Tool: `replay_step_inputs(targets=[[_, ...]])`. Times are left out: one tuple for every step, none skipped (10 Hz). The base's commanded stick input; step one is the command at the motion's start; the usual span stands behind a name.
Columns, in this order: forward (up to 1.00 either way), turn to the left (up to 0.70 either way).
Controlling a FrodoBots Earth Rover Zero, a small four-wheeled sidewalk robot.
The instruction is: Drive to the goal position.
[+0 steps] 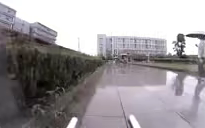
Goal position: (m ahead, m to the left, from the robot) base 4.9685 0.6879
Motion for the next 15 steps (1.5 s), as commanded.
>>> replay_step_inputs(targets=[[0.7, 0.0], [0.7, 0.0], [0.7, 0.0], [0.7, 0.0], [0.7, 0.0], [0.7, 0.0], [0.7, 0.0], [0.7, 0.0], [0.7, 0.0], [0.7, 0.0], [0.7, 0.0], [0.7, 0.0], [0.7, 0.0], [0.7, 0.0], [0.7, 0.0]])
